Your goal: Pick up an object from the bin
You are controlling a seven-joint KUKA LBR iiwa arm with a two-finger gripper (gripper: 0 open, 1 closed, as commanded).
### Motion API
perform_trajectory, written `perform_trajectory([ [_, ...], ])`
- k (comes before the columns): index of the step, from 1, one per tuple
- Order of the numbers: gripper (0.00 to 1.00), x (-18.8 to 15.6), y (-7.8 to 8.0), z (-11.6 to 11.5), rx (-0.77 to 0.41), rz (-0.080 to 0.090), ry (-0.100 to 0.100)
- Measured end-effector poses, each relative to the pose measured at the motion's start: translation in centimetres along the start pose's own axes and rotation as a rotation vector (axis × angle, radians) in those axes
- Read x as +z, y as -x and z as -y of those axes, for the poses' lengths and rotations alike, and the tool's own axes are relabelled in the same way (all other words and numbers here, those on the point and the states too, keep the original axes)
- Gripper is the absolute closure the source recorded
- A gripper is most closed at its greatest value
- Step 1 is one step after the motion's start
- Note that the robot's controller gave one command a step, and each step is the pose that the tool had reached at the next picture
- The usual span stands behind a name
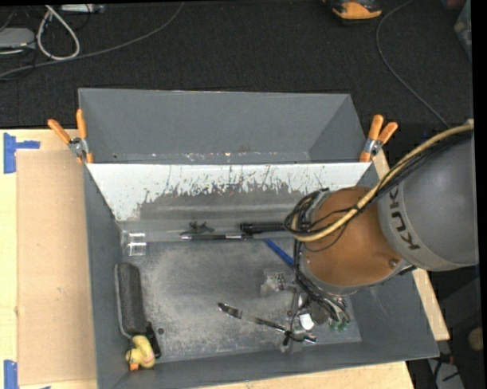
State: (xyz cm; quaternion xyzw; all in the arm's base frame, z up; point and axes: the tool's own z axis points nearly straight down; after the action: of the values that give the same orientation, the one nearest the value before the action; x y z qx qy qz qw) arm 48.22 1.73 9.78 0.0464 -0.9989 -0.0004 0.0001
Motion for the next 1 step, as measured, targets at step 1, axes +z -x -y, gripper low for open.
perform_trajectory([
  [1,0.0,2.77,-0.28,0.78,0.003,0.011,0.0],
])
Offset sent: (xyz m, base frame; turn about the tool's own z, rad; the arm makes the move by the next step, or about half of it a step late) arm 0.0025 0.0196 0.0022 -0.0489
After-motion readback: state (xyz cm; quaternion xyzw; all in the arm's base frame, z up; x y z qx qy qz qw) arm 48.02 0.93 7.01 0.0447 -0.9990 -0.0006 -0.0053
